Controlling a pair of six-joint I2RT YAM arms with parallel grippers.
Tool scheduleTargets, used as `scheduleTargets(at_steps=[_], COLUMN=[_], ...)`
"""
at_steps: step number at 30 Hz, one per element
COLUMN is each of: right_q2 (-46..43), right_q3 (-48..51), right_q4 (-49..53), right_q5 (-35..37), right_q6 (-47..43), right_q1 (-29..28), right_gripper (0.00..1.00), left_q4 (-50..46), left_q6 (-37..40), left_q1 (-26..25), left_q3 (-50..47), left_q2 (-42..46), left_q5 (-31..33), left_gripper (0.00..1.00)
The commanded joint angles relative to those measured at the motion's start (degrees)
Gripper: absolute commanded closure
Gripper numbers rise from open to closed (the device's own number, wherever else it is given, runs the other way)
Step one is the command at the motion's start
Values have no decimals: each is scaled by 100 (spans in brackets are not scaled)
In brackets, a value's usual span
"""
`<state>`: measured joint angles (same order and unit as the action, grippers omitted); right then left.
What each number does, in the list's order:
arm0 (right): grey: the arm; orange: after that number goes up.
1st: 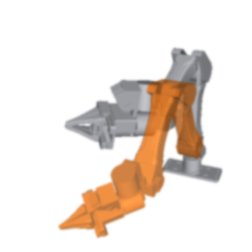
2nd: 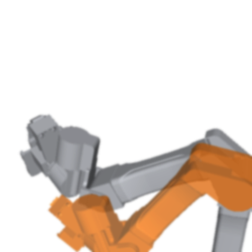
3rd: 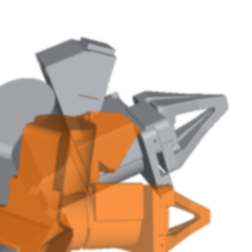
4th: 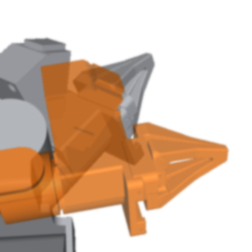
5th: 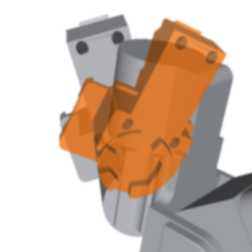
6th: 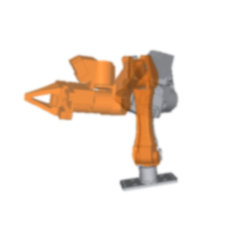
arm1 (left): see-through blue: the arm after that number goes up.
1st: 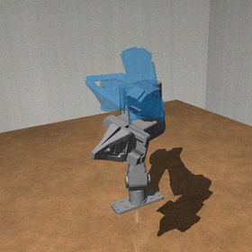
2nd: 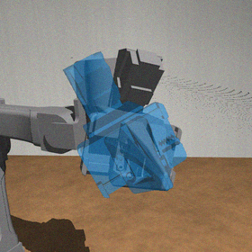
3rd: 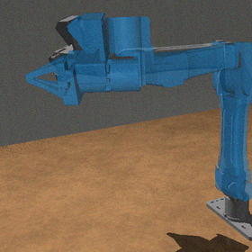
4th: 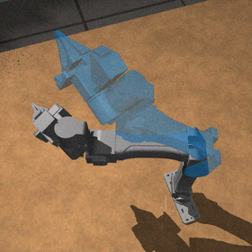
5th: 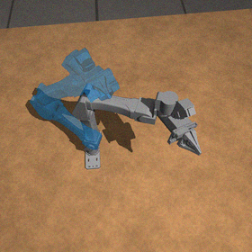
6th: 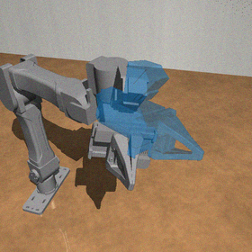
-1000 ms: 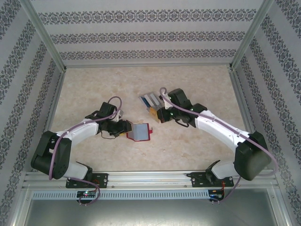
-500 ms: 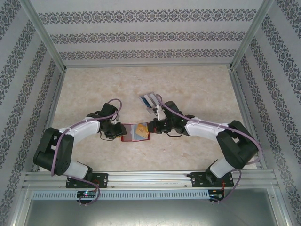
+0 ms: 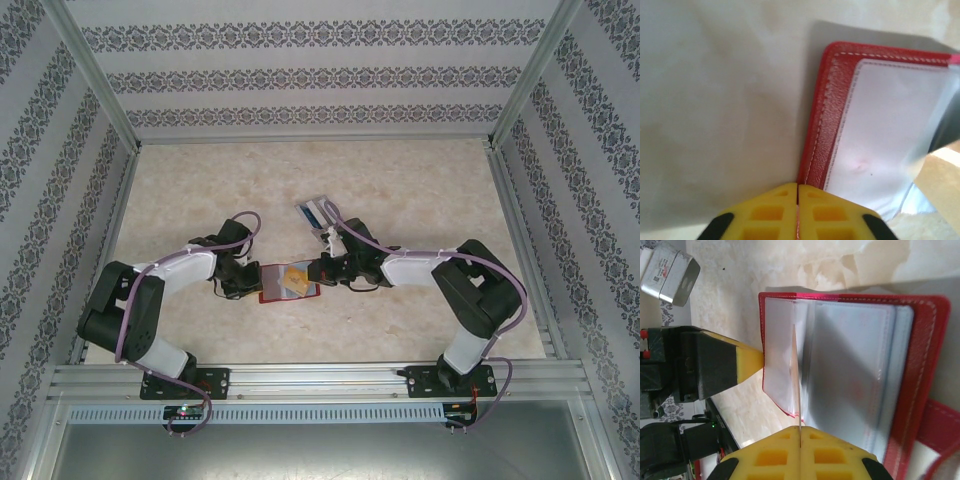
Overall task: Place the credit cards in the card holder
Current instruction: Insert the credit card into the card slot.
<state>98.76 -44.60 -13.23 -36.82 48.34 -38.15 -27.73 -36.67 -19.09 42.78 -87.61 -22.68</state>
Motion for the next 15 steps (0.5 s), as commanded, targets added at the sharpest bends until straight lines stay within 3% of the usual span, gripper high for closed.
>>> scheduleTargets(at_steps=[1,15], right_q2=[177,338], right_q3=[120,613], right_q4=[-337,-1744], right_q5=[160,1334], right_q6=[225,1435], right_q1=[-85,-429], right_gripper=[100,100], left_q4=[30,91], left_q6=[17,-49], left_q1=[-50,-51], left_q3=[-8,-28], left_q2=[-200,-359], left_q5=[-139,-294], left_gripper=[97,100])
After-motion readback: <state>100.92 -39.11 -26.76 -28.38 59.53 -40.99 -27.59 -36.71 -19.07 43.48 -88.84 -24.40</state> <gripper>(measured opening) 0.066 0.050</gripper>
